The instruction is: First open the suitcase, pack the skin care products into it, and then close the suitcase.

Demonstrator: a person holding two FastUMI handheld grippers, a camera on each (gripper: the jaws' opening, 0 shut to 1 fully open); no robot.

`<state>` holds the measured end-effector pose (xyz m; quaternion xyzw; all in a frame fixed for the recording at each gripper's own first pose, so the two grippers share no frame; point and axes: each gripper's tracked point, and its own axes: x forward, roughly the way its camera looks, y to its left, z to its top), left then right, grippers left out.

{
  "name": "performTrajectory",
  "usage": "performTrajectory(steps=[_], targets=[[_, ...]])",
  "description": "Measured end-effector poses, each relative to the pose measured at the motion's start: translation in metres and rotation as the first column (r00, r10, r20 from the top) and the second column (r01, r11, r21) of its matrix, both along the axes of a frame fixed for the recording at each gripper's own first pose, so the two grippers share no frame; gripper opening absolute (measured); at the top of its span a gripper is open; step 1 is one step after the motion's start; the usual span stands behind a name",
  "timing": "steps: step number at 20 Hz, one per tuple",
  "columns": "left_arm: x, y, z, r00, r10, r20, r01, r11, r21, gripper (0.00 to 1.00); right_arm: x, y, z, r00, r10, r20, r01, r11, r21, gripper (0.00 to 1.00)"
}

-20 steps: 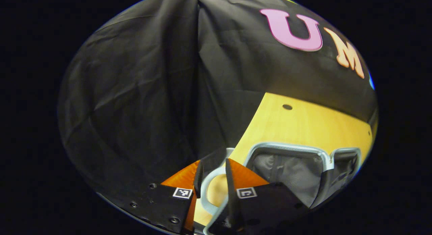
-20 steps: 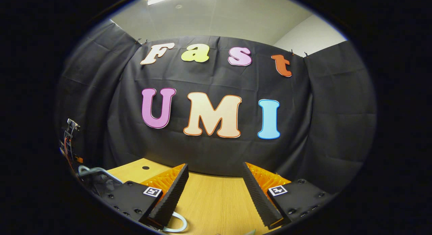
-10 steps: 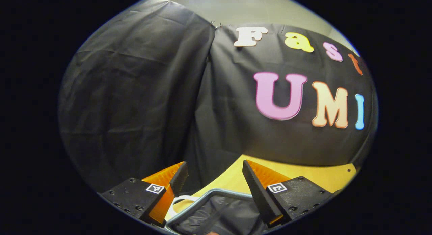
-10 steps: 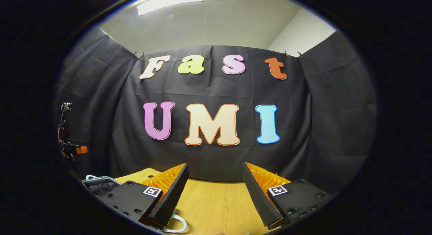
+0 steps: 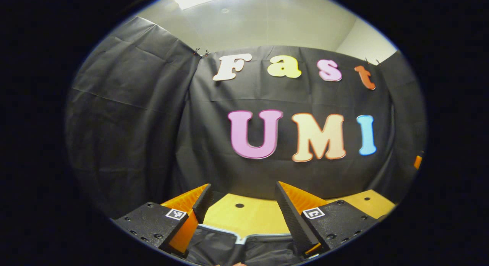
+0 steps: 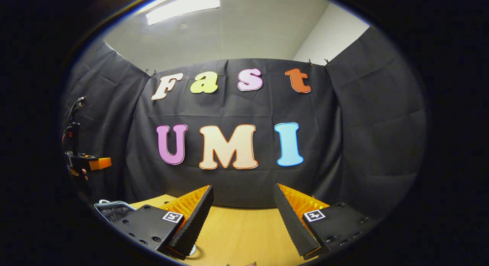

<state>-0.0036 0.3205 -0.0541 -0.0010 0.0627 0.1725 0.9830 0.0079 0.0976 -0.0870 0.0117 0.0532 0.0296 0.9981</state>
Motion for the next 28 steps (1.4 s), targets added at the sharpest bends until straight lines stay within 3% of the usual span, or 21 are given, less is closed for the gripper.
performTrajectory(steps=[5, 9, 17, 22, 28], targets=[[-0.005, -0.067, -0.002, 0.998, -0.066, 0.0, 0.066, 0.998, -0.001, 0.94, -0.011, -0.037, 0.012, 0.999, -0.001, 0.038, 0.001, 1.0, 0.005, 0.98], [-0.008, -0.116, -0.014, 0.993, -0.12, -0.012, 0.12, 0.993, -0.009, 0.94, -0.015, -0.056, -0.003, 1.0, 0.009, 0.004, -0.009, 1.0, 0.016, 0.98], [-0.017, -0.207, -0.075, 0.967, -0.222, -0.123, 0.217, 0.975, -0.05, 0.94, -0.017, -0.083, -0.02, 0.998, 0.05, -0.028, -0.049, 0.998, 0.029, 0.98], [-0.028, -0.245, -0.118, 0.94, -0.276, -0.2, 0.262, 0.96, -0.096, 0.94, -0.019, -0.09, -0.03, 0.996, 0.072, -0.057, -0.07, 0.997, 0.032, 0.98], [-0.045, -0.287, -0.166, 0.887, -0.361, -0.287, 0.327, 0.931, -0.161, 0.95, -0.022, -0.099, -0.035, 0.994, 0.087, -0.066, -0.087, 0.996, 0.011, 0.98]])
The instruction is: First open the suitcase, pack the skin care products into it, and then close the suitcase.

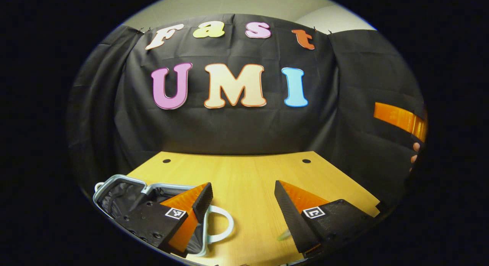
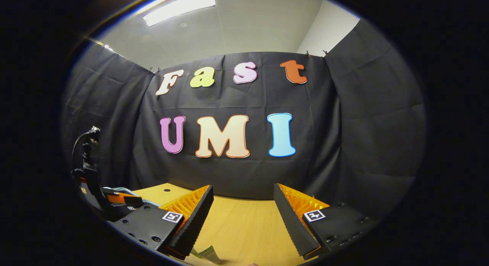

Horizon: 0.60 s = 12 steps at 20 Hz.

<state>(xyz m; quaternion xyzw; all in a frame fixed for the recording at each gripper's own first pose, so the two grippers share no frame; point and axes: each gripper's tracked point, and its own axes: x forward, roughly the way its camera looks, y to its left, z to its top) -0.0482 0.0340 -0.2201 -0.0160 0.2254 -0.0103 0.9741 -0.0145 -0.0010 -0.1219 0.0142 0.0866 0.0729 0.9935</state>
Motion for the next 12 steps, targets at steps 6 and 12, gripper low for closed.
performTrajectory(steps=[6, 12], targets=[[-0.027, -0.033, -0.051, 0.992, -0.059, -0.115, 0.056, 0.998, -0.026, 0.95, -0.008, 0.002, -0.013, 0.999, 0.043, -0.021, -0.043, 0.999, 0.007, 0.99], [-0.046, -0.056, -0.087, 0.979, -0.083, -0.185, 0.07, 0.995, -0.076, 0.94, -0.016, 0.007, -0.029, 0.994, 0.089, -0.066, -0.09, 0.996, -0.023, 0.99]])
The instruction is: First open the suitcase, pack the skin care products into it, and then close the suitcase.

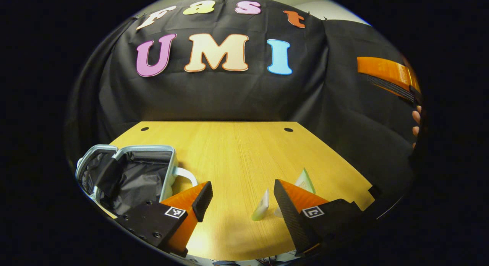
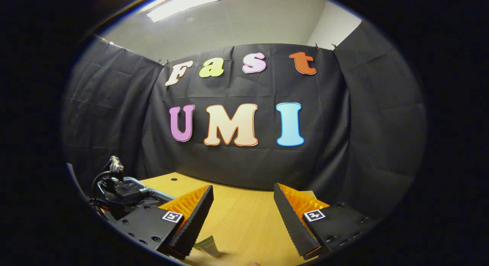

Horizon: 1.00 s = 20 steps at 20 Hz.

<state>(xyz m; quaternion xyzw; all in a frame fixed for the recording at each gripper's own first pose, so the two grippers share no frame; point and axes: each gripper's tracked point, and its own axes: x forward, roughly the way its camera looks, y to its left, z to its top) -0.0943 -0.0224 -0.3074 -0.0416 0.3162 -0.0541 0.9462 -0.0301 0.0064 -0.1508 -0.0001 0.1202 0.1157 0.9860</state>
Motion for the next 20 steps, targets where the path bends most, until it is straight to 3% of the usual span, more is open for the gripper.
performTrajectory(steps=[5, 8, 11, 13, 15, 17, 20], targets=[[-0.003, -0.022, -0.027, 0.998, -0.043, -0.048, 0.041, 0.999, -0.035, 0.89, -0.005, -0.008, 0.003, 1.0, -0.002, 0.013, 0.002, 1.0, -0.023, 0.99], [-0.011, -0.035, -0.049, 0.992, -0.063, -0.11, 0.056, 0.996, -0.063, 0.72, -0.008, -0.011, -0.001, 1.0, -0.002, -0.002, 0.002, 0.999, -0.036, 0.99], [-0.026, -0.046, -0.075, 0.976, -0.093, -0.197, 0.072, 0.991, -0.114, 0.61, -0.012, -0.01, -0.006, 1.0, 0.009, -0.011, -0.01, 0.999, -0.033, 0.99], [-0.028, -0.042, -0.083, 0.974, -0.078, -0.212, 0.059, 0.994, -0.095, 0.47, -0.016, -0.006, -0.012, 1.0, 0.022, -0.02, -0.022, 0.999, -0.039, 1.0], [-0.029, -0.039, -0.086, 0.974, -0.069, -0.214, 0.051, 0.995, -0.088, 0.18, -0.021, 0.001, -0.02, 0.998, 0.043, -0.035, -0.044, 0.998, -0.049, 1.0], [-0.028, -0.038, -0.087, 0.973, -0.073, -0.221, 0.051, 0.993, -0.103, 0.19, -0.027, 0.009, -0.027, 0.997, 0.065, -0.043, -0.067, 0.996, -0.052, 0.99], [-0.025, -0.029, -0.08, 0.973, -0.052, -0.226, 0.031, 0.995, -0.096, 0.12, -0.034, 0.027, -0.043, 0.993, 0.106, -0.056, -0.109, 0.993, -0.046, 0.99]])
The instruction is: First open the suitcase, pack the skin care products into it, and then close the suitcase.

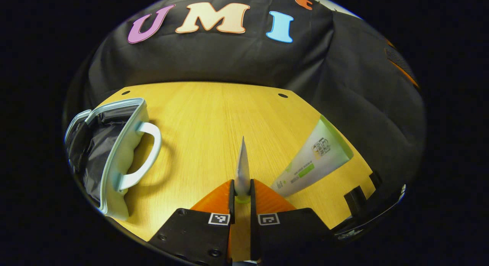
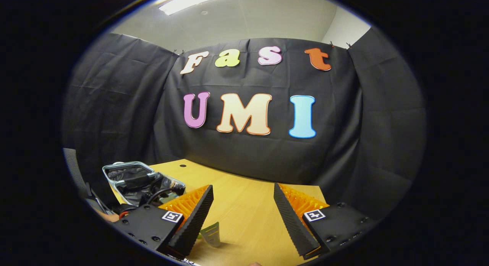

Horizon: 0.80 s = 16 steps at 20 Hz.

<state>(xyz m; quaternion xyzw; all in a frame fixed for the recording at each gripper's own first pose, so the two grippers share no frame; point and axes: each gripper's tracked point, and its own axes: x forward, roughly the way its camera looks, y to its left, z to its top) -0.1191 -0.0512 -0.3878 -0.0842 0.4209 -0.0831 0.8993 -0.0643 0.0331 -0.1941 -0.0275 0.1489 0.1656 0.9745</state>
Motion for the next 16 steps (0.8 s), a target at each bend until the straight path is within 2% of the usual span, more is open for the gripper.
performTrajectory(steps=[5, 8, 16], targets=[[0.0, 0.018, 0.034, 1.0, 0.007, 0.02, -0.008, 1.0, 0.024, 0.12, -0.014, 0.024, -0.039, 0.997, 0.058, -0.057, -0.058, 0.998, 0.007, 0.96], [0.001, 0.034, 0.061, 0.998, 0.037, 0.046, -0.039, 0.998, 0.042, 0.12, -0.02, 0.034, -0.07, 0.992, 0.073, -0.101, -0.073, 0.997, 0.005, 0.99], [-0.006, 0.081, 0.121, 0.989, 0.11, 0.099, -0.12, 0.987, 0.105, 0.11, -0.043, 0.051, -0.177, 0.956, 0.087, -0.279, -0.093, 0.996, -0.008, 0.99]])
